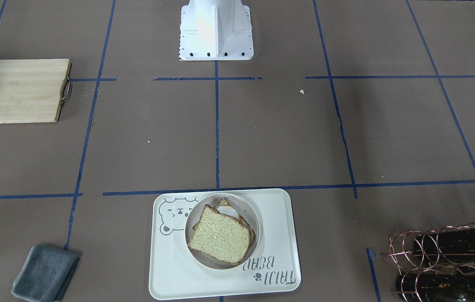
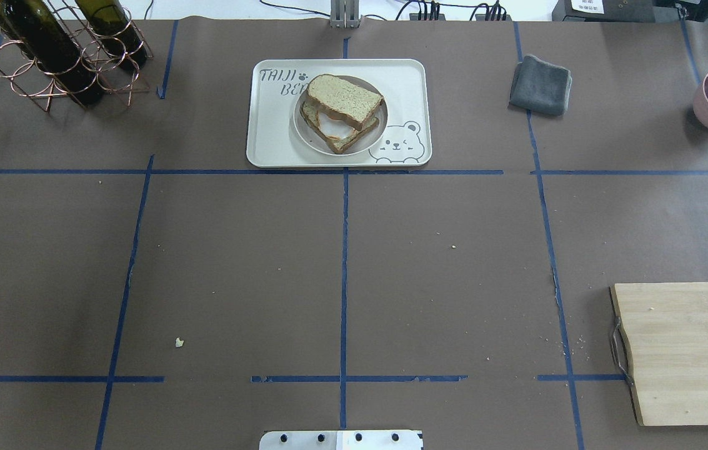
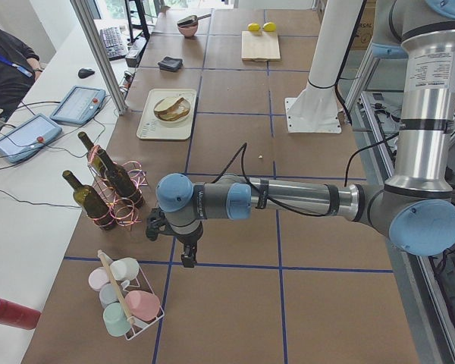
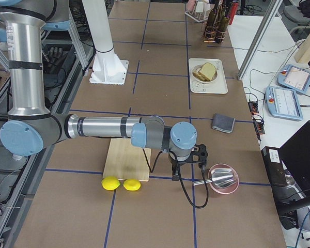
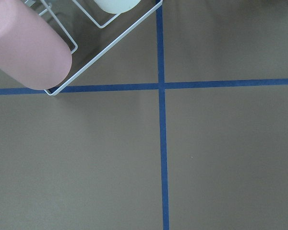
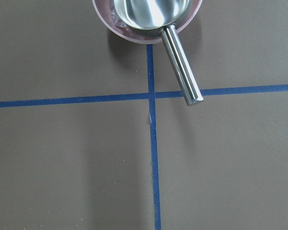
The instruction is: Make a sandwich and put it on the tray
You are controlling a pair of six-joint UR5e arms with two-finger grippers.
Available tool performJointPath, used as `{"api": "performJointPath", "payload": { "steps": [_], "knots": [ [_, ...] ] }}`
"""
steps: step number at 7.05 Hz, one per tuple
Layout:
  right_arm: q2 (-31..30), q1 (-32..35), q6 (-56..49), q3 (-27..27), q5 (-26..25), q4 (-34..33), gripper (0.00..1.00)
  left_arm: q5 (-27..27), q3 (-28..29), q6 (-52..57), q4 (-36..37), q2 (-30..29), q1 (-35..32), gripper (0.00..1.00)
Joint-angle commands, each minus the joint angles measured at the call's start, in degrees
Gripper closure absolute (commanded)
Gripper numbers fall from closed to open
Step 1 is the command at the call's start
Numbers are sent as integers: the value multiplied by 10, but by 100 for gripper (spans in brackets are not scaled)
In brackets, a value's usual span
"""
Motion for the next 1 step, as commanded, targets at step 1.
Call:
{"api": "performJointPath", "payload": {
  "steps": [1],
  "knots": [
    [2, 0, 1, -1, 0, 0, 0, 0, -1, 1, 0, 0, 0, 0]
  ]
}}
